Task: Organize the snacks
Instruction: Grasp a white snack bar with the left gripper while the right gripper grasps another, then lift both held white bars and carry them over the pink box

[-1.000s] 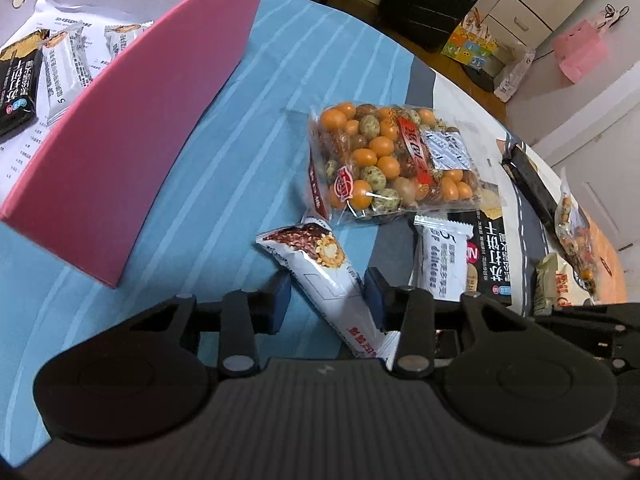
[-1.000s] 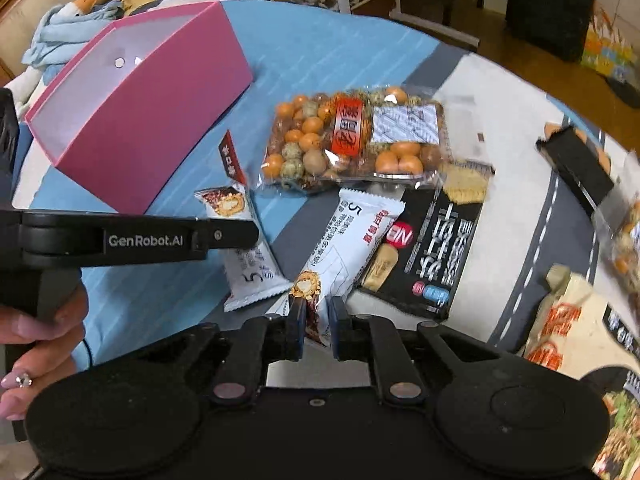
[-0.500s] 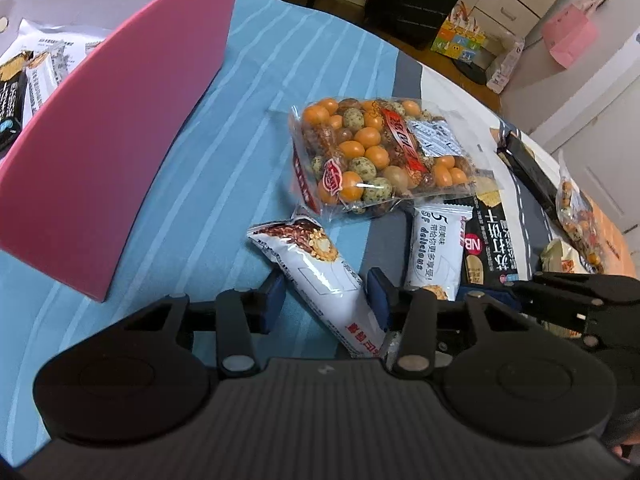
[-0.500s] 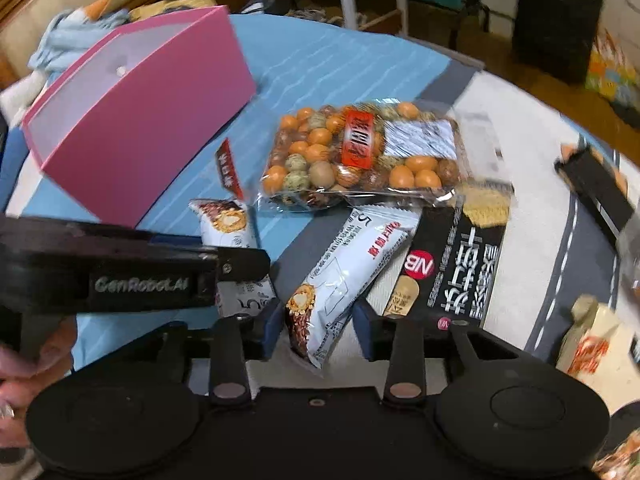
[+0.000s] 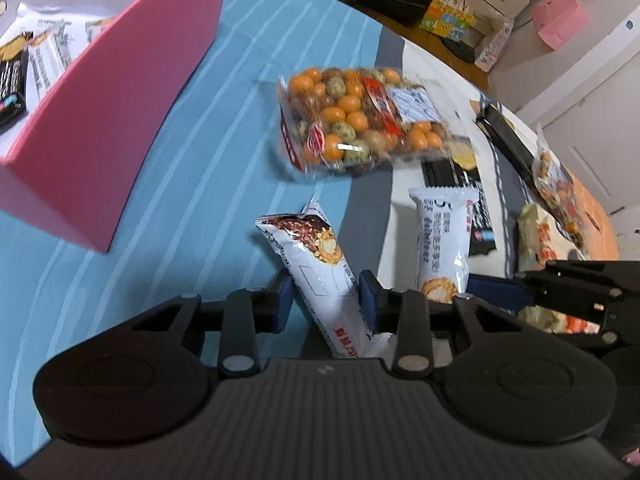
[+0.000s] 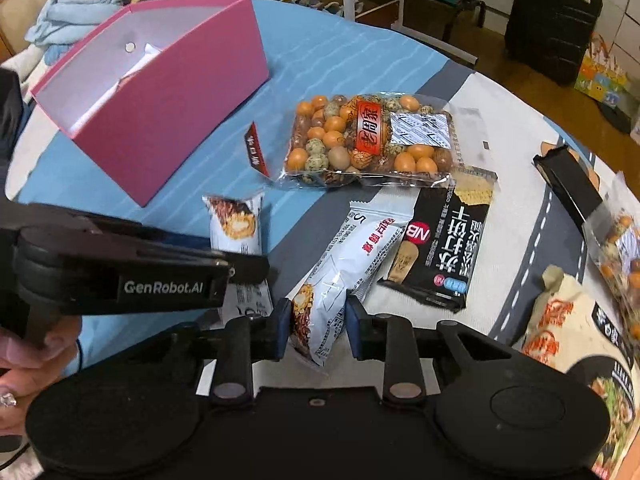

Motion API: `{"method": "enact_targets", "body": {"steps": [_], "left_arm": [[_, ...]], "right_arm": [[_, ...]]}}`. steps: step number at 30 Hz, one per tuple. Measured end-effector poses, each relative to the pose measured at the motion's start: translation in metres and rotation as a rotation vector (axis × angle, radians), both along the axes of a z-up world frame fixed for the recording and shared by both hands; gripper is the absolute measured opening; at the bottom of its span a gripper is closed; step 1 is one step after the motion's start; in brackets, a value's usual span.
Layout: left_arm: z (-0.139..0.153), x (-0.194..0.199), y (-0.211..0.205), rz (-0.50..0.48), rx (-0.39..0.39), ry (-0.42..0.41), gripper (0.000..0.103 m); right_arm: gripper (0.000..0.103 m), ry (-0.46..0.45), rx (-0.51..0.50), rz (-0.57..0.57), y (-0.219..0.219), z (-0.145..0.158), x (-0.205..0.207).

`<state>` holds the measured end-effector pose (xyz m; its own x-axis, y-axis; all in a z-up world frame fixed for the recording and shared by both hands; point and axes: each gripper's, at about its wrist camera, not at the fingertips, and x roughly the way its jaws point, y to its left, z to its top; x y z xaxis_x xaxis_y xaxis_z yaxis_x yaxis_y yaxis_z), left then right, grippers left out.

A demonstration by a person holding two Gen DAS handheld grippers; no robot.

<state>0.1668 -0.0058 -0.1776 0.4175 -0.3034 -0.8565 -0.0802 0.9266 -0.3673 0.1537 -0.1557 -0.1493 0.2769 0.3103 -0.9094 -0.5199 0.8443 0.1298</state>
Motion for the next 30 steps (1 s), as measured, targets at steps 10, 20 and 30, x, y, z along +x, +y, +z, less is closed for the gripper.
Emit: {"method": "enact_targets", "body": {"steps": [10, 20, 30], "left_arm": [[0.017, -0.029, 0.005, -0.041, -0.003, -0.007, 0.024], [0.041, -0.057, 0.011, -0.062, 0.024, -0.049, 0.023], [0.074, -0.094, 0.03, -0.107, 0.043, -0.057, 0.023]], "right_arm": [[0.033, 0.049, 0.018, -0.017, -0.007, 0.012, -0.035], [0.033, 0.036, 0.065, 0.049, -0.005, 0.039, -0.072], [0.033, 0.078, 0.08, 0.126, 0.0, 0.054, -0.106]]}}
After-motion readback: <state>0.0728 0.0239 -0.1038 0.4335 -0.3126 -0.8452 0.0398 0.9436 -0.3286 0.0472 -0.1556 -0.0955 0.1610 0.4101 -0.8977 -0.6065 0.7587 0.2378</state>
